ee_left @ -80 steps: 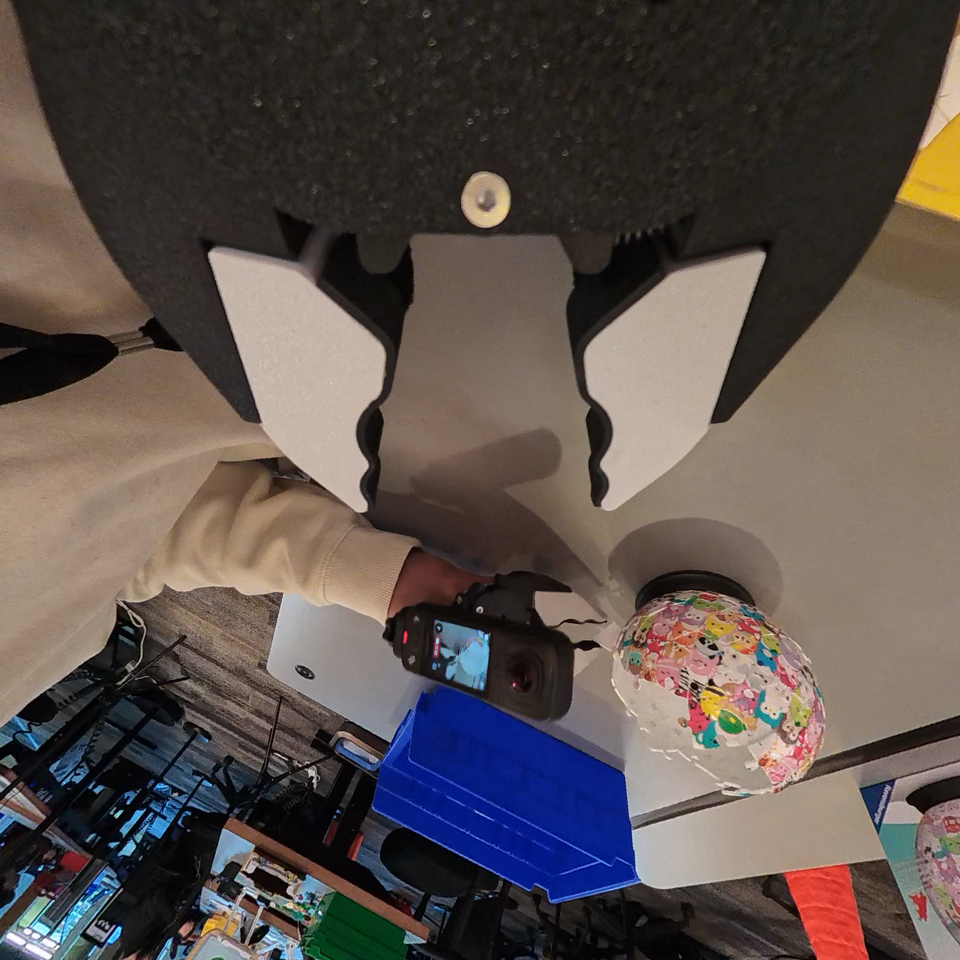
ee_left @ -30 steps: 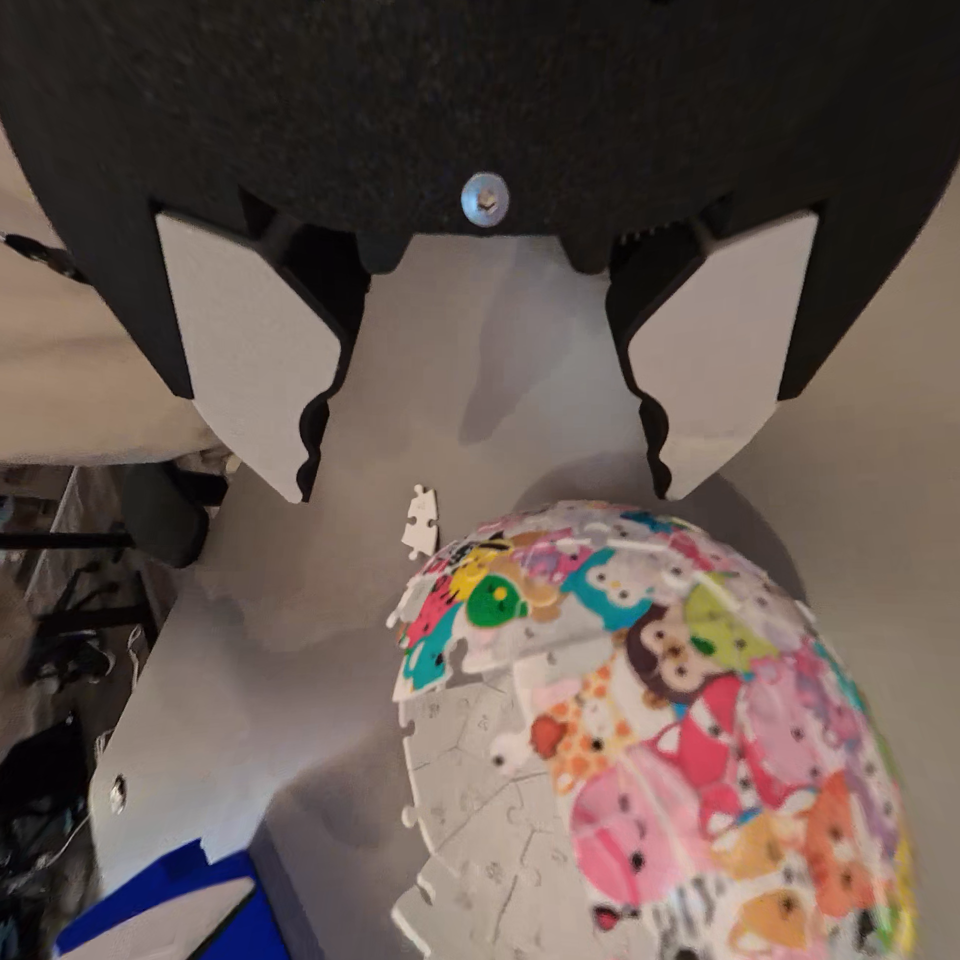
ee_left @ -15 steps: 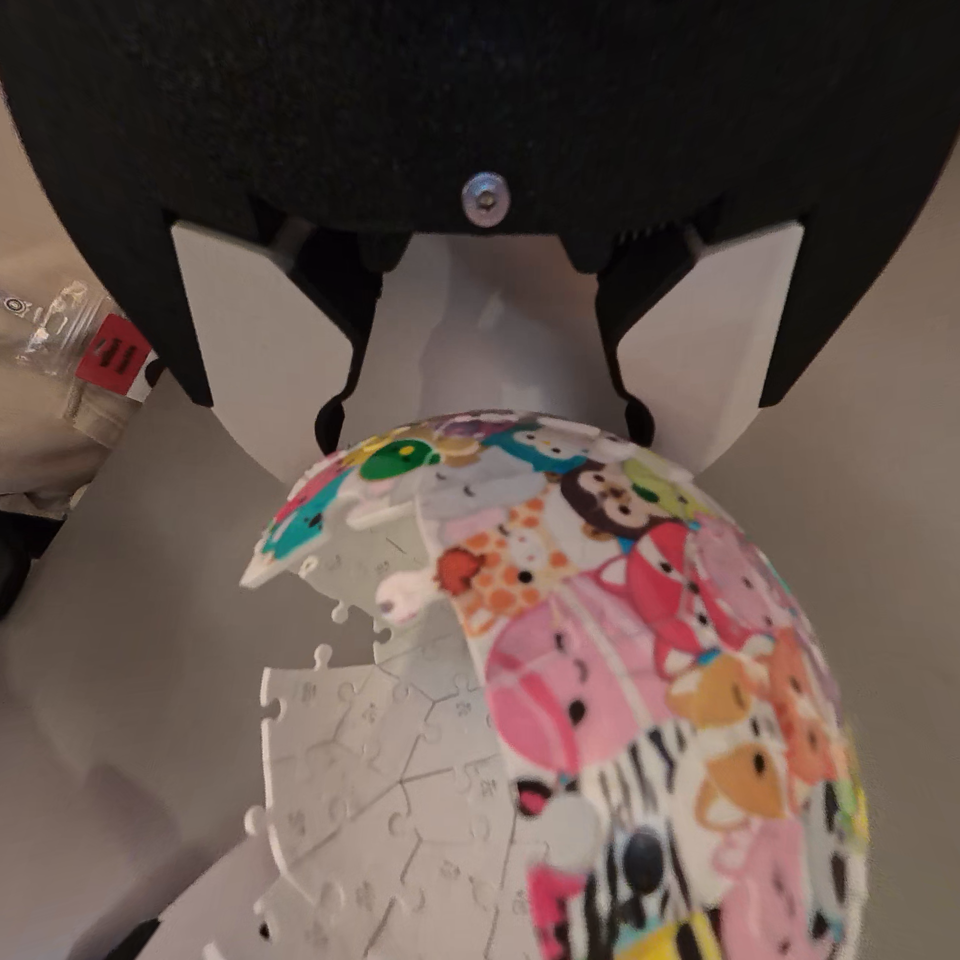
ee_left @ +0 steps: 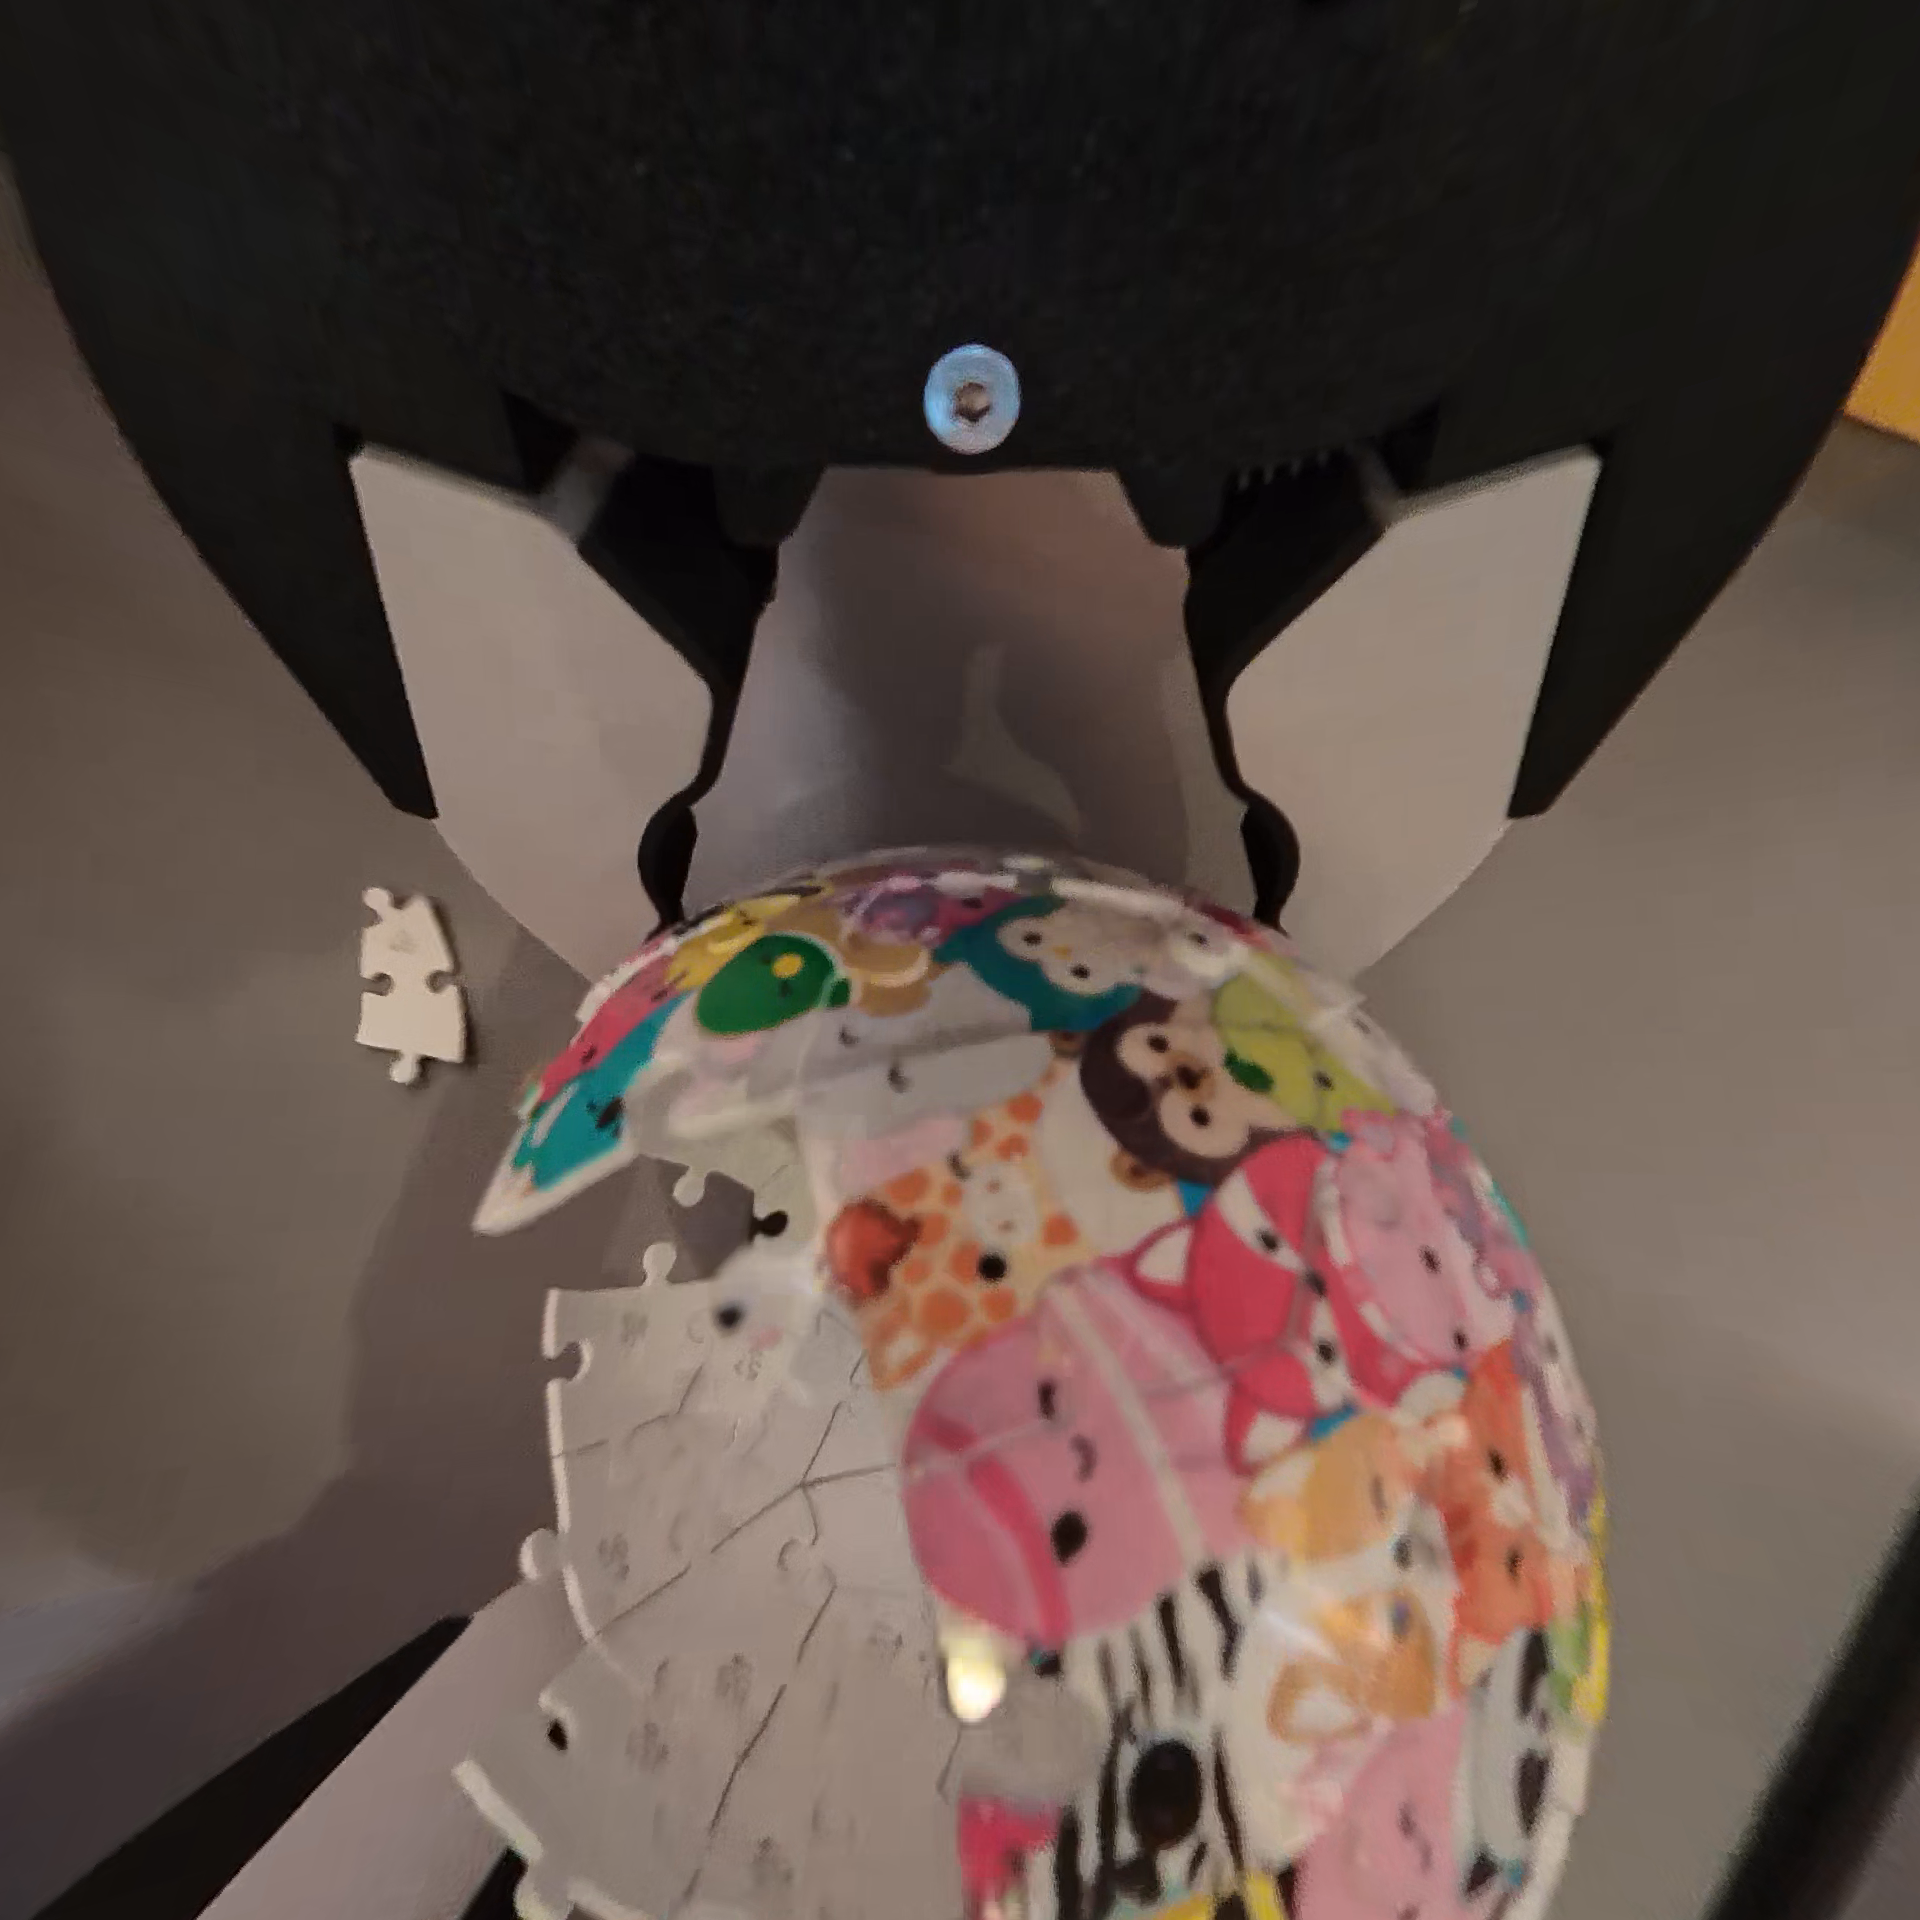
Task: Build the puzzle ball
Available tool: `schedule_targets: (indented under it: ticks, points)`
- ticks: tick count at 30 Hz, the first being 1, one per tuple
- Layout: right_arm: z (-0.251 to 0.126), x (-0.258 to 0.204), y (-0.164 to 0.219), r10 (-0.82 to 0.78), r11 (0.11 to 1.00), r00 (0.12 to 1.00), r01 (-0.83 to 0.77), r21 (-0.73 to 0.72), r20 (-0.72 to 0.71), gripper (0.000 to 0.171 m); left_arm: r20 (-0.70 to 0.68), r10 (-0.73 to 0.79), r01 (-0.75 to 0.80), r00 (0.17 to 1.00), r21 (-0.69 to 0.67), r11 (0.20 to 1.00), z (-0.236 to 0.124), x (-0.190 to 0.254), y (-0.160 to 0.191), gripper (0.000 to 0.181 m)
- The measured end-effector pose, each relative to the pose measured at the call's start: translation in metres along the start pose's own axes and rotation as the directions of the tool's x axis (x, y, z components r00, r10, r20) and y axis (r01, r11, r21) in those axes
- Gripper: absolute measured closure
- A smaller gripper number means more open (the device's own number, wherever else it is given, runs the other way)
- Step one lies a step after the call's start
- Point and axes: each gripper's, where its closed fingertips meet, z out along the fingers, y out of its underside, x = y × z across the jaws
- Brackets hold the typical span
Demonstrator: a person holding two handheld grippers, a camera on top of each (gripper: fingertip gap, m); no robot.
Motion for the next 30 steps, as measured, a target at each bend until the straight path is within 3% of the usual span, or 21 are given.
schedule_targets:
  ticks: [5, 10, 23, 30]
  points:
    - [0.008, 0.016, 0.003, -0.032, 0.999, 0.978, 0.026, -0.028, -0.207, 0.099, 0.191, 0.073, -0.097, 0.979, 0.118, 0.988, -0.005, -0.011, -0.011, 0.077]
    - [0.013, 0.03, 0.009, -0.127, 0.991, 0.916, 0.101, -0.086, -0.381, 0.104, 0.289, 0.121, -0.165, 0.95, 0.134, 0.977, 0.005, -0.016, -0.009, 0.078]
    - [0.013, 0.028, 0.019, -0.207, 0.972, 0.878, 0.133, -0.195, -0.432, 0.097, 0.324, 0.157, -0.226, 0.933, 0.189, 0.956, 0.007, -0.011, -0.011, 0.087]
    - [0.009, 0.023, 0.025, -0.203, 0.97, 0.876, 0.119, -0.211, -0.438, 0.101, 0.308, 0.159, -0.224, 0.938, 0.188, 0.956, 0.008, -0.004, -0.011, 0.08]
